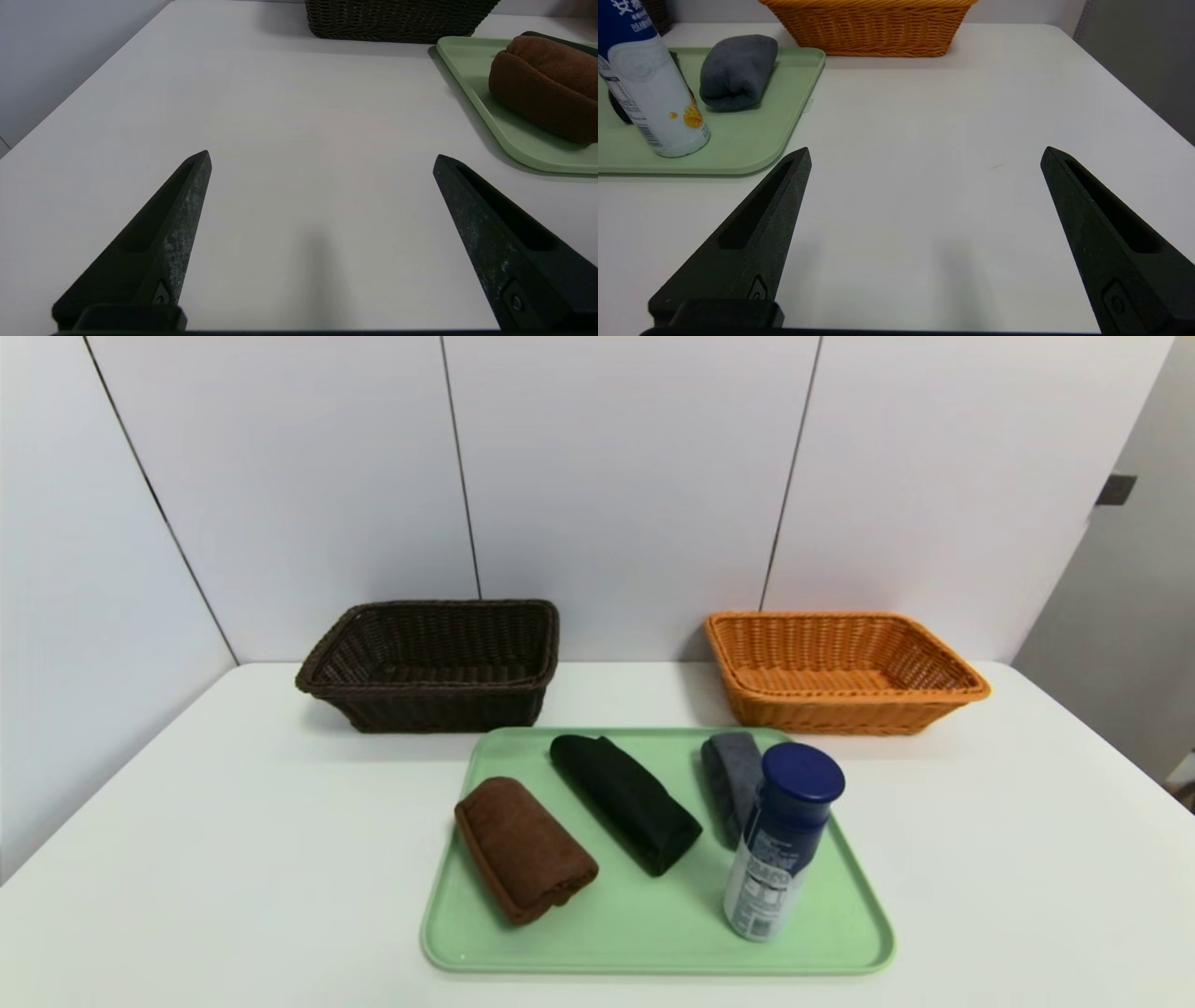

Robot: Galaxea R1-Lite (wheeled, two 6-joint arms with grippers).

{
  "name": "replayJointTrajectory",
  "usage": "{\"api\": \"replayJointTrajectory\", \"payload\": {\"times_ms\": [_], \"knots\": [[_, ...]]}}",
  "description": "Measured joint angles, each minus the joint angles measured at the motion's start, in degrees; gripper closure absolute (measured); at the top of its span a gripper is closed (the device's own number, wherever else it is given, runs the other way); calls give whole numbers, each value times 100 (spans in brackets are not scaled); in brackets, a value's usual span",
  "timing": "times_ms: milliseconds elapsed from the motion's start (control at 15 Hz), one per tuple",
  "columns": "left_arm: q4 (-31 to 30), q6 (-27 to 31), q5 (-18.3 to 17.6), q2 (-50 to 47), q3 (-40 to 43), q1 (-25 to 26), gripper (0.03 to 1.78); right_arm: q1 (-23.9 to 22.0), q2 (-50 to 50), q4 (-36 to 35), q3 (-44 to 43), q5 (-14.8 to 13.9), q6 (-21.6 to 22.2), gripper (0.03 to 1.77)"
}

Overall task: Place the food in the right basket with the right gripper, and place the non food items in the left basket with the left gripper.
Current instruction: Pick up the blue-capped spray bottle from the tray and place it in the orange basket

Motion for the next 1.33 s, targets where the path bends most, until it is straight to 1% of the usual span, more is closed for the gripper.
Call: {"api": "replayJointTrajectory", "payload": {"times_ms": [67,200,333,467,600,667,733,867,933,1067,1200,1333], "knots": [[15,49,-5,0,-46,0,12,0,18,76,-176,71,-35,10],[139,127,-63,27,-411,0,12,0,274,441,-942,316,-57,10],[355,197,-122,235,-918,0,12,0,867,839,-1843,608,-52,10],[438,247,-139,683,-1371,0,12,2,1590,994,-2608,925,-61,10],[449,269,-178,1278,-1808,-4,12,4,2355,996,-3268,1308,-77,10],[435,272,-261,1590,-2014,-9,12,6,2699,924,-3493,1540,-89,10],[410,278,-368,1933,-2193,-11,12,9,3044,780,-3657,1774,-116,10],[269,330,-544,2573,-2405,-11,12,77,3617,380,-3782,2127,-215,10],[145,386,-589,2912,-2466,-13,12,161,3850,260,-3790,2213,-232,10],[-133,439,-624,3538,-2522,-22,12,469,4222,210,-3732,2243,-243,10],[-560,430,-660,4139,-2544,-101,12,909,4482,196,-3594,2197,-247,10],[-948,388,-677,4591,-2551,-319,12,1340,4630,150,-3312,2055,-251,10]]}}
